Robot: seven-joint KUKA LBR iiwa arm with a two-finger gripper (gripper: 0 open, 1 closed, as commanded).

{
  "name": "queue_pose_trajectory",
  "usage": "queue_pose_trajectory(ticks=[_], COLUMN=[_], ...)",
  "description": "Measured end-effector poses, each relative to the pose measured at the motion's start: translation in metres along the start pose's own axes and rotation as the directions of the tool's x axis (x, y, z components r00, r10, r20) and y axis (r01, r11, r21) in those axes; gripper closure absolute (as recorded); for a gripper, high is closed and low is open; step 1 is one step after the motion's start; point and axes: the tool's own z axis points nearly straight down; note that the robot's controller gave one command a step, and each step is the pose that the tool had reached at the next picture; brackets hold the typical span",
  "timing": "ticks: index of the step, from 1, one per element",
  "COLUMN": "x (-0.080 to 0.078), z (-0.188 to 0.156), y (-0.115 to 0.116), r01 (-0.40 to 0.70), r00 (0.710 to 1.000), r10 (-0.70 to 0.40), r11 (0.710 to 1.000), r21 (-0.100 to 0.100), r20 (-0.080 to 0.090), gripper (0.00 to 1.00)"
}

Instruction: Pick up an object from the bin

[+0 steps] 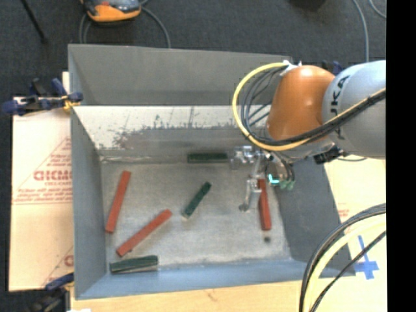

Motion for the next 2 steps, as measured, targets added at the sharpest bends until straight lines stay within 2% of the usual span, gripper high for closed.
queue_pose_trajectory(ticks=[1, 2], x=[-0.001, -0.012], z=[-0.002, -0.001], y=[0.000, 0.013], r01=[0.000, 0.074], r00=[1.000, 0.997], r10=[0.000, -0.074], r11=[1.000, 0.997], r21=[0.000, 0.003], r20=[0.003, 0.008], gripper=[0.00, 0.00])
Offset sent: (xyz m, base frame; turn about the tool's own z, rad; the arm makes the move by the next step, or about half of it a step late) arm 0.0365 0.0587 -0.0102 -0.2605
